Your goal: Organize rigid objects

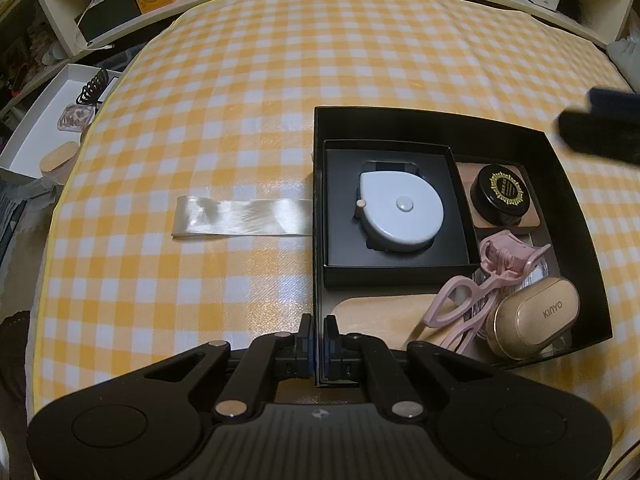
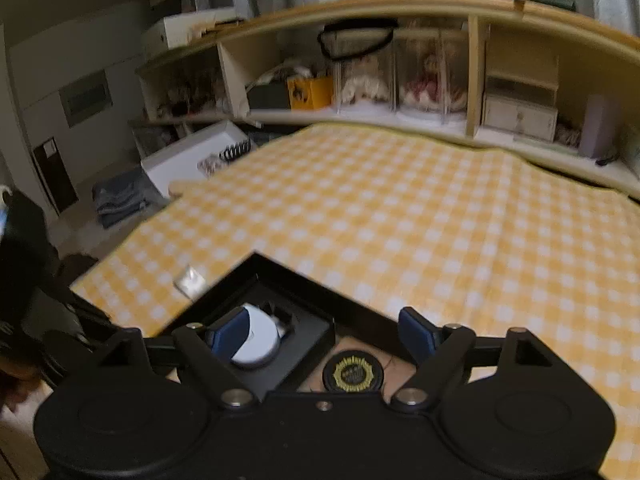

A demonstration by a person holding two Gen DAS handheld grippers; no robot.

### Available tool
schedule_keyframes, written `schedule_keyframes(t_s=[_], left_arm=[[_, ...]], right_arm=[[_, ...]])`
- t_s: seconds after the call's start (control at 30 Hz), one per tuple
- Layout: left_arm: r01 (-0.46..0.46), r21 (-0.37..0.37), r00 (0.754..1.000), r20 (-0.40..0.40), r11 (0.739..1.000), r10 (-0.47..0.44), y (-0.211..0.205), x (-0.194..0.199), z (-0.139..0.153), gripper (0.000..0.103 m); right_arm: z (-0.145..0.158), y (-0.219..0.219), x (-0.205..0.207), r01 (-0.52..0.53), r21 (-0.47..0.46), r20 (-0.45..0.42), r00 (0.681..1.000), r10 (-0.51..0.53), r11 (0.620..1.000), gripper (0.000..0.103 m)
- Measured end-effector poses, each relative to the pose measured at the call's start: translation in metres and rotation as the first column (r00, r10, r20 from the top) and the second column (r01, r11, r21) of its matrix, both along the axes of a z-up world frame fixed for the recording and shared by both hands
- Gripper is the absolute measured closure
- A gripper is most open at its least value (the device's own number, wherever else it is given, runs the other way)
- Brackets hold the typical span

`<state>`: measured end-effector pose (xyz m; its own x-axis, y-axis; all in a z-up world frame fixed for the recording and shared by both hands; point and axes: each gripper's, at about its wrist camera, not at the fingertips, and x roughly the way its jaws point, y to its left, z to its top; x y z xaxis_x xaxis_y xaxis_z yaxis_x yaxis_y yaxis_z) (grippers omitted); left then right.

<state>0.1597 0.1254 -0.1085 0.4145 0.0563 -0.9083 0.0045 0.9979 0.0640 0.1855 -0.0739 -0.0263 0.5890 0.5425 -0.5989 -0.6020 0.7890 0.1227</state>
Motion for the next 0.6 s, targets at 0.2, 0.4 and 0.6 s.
schedule_keyframes(t_s=[0.2,0.4,0.6], left_arm=[[-0.001,-0.002,1.0,0.0,1.0,0.001,0.0,0.0,-0.001,0.099],[-0.002,-0.002,1.0,0.0,1.0,0.002,0.0,0.0,-0.001,0.099],[-0.008,-0.011,1.0,0.001,1.0,0.008,0.002,-0.001,-0.003,0.099]], right_arm=[[0.03,-0.011,-0.02,0.054,0.056,0.028,0.998,-0.055,0.997,0.009],[0.044,-0.024,-0.044,0.11,0.053,0.06,0.992,-0.113,0.993,0.004],[0.052,-0.039,-0.065,0.137,0.073,0.061,0.988,-0.142,0.988,0.004]])
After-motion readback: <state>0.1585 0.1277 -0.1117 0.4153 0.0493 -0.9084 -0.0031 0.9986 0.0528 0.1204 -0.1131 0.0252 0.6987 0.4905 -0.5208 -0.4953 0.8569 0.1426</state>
